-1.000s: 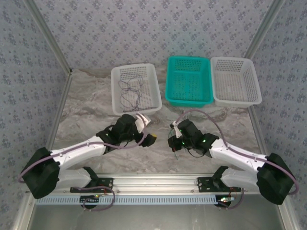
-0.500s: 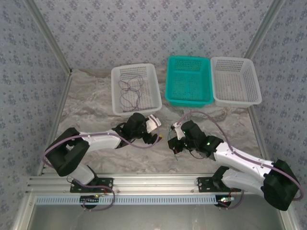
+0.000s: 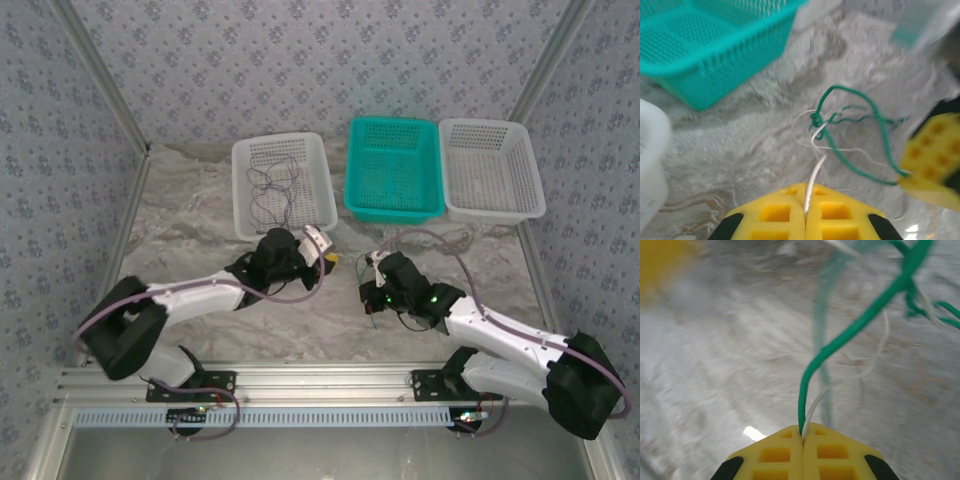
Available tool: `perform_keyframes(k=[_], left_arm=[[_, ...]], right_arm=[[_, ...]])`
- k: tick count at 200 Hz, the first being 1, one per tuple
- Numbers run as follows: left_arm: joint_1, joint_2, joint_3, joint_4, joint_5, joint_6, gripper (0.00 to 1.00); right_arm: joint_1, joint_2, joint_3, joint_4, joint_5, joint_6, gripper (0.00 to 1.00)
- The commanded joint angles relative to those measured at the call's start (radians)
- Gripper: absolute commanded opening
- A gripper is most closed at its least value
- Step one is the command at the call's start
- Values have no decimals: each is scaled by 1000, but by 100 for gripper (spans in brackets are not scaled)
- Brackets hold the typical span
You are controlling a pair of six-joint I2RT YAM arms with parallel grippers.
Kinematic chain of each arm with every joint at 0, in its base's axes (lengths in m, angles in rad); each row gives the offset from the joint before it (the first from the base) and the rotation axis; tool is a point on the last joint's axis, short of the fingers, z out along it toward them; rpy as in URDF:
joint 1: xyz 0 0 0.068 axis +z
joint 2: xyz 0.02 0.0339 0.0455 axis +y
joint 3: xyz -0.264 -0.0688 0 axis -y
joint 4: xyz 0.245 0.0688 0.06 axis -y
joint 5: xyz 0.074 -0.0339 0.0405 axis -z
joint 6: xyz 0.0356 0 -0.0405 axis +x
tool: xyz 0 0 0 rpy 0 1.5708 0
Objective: Untangle the cables
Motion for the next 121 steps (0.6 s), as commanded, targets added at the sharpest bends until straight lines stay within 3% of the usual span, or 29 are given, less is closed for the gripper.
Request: perform_keyframes(k=[1, 55, 93, 121], left_arm=[[6, -184, -9, -32, 11, -110, 0], [6, -555, -39, -239, -134, -120, 0], [5, -677, -35, -406, -207, -89, 0], [5, -739, -60, -484, -359, -133, 0]], right_arm=[[-70, 34, -38, -62, 145, 152, 0], [-205, 186, -35, -78, 147, 268, 0], [-229, 223, -28, -78, 140, 292, 0], [-230, 222, -17, -111, 157, 307, 0]])
